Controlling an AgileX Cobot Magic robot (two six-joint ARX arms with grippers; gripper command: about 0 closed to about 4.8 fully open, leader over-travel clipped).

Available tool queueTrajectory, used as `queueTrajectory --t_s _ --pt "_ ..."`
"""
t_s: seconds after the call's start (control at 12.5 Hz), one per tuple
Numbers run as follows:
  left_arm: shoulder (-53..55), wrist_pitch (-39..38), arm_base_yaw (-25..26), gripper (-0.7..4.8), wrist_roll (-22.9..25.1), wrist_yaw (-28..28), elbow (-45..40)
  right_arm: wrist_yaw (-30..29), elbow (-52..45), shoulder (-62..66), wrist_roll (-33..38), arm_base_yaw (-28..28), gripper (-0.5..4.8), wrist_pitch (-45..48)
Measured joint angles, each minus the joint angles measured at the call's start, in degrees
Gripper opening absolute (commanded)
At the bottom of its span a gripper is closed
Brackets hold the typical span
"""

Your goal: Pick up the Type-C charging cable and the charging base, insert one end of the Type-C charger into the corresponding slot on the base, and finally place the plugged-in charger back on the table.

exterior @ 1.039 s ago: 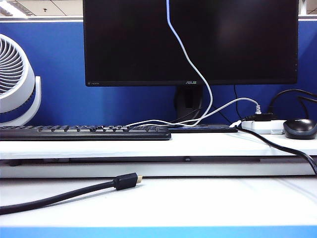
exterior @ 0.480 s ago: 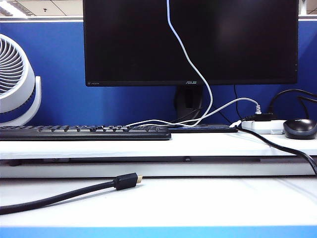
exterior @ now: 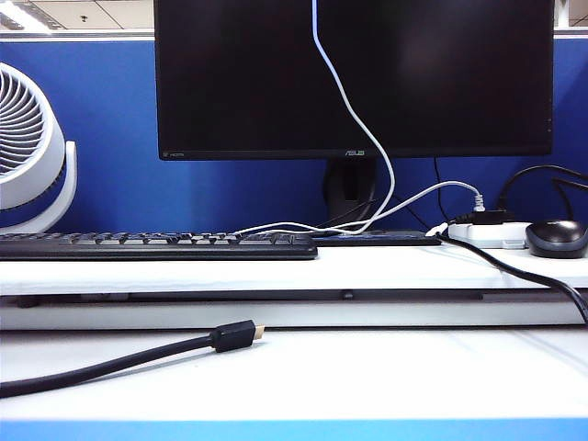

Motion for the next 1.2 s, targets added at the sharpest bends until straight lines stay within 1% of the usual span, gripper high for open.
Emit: queueTrajectory --t_s 0.08,0.16,0.24,0.4,0.48,0.56,0.72,0.88,0.96,1.04,1.2 --pt "0.0 -0.3 0.0 -0.06 0.0 0.1 0.0 -0.3 0.0 0.0 -1.1 0.0 -0.05 -0.3" --pt "0.0 -0.3 0.0 -0.06 0.0 0.3 0.0 -0.8 0.1 0.0 -4.5 0.0 -0.05 -0.2" --pt "0.0 -0.3 0.0 -0.06 0.0 0.3 0.0 -0.8 0.1 0.0 -2.8 0.0 -0.05 -0.3" --pt "0.0 -0.4 0.0 -0.06 0.0 0.2 0.0 -1.9 0.1 0.0 -7.8 -0.1 -0.05 -0.2" --pt "0.0 -0.4 -0.1 -0.06 0.0 -1.4 0.0 -0.5 0.1 0.0 -7.3 -0.1 -0.05 -0.2" --pt "0.0 -0.3 -0.1 -0.06 0.3 -1.6 0.0 -0.2 0.1 0.0 -5.0 -0.1 -0.05 -0.3" --pt "0.0 -0.3 -0.1 -0.06 0.8 -2.4 0.0 0.0 0.1 0.0 -3.0 -0.1 -0.05 -0.4" --pt "0.0 0.1 -0.1 -0.06 1.0 -2.3 -0.1 -0.6 0.1 0.0 -2.6 -0.1 -0.05 -0.4" --pt "0.0 0.2 -0.1 -0.06 1.0 -2.1 -0.1 -1.3 0.1 -0.3 -4.4 -0.2 -0.05 -0.4" --pt "-0.1 0.5 -0.1 -0.06 1.0 -2.0 -0.1 0.4 0.0 -0.7 -4.3 0.0 -0.05 -0.7" --pt "-0.3 1.0 0.0 -0.06 1.0 -2.3 -0.1 3.7 0.1 -0.8 -4.3 2.3 -0.05 -1.0"
